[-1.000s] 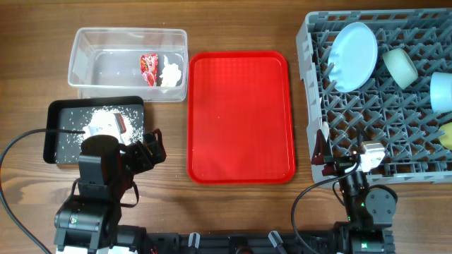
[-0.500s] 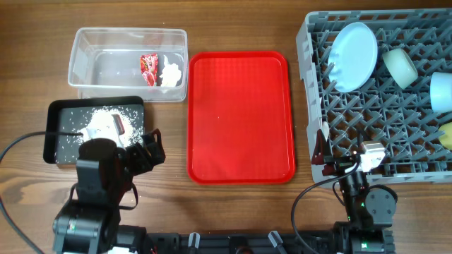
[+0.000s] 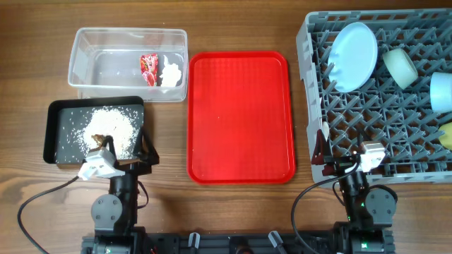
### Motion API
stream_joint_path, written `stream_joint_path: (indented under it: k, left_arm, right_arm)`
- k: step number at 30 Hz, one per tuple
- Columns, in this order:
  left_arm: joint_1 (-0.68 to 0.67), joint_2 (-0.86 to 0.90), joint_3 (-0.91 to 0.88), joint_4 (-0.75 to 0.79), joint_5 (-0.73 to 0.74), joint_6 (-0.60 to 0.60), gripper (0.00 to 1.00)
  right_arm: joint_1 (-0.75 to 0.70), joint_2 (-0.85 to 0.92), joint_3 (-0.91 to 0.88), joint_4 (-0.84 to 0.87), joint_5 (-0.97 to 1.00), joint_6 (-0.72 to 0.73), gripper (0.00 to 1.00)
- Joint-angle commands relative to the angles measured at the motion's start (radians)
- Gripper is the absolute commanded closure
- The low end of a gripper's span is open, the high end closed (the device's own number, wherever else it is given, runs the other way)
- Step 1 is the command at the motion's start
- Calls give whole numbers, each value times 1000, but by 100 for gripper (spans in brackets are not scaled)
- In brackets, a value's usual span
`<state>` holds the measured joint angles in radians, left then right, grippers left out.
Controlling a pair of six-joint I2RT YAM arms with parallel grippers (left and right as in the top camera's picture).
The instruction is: Sort waste into correct bins and load items into the dishwasher rack
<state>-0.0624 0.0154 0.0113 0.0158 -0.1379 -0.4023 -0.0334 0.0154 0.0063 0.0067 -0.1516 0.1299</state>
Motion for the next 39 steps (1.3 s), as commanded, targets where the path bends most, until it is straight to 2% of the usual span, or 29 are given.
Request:
stream_joint_path:
  k: [1, 3, 39]
  left_arm:
    - [8, -13, -6, -84, 8, 8, 0]
    - [8, -13, -6, -83, 78, 5, 0]
    - [8, -13, -6, -83, 77, 5, 0]
  right_arm:
    - [4, -5, 0, 3, 11, 3, 0]
    - [4, -5, 0, 3, 11, 3, 0]
    - [4, -5, 0, 3, 11, 3, 0]
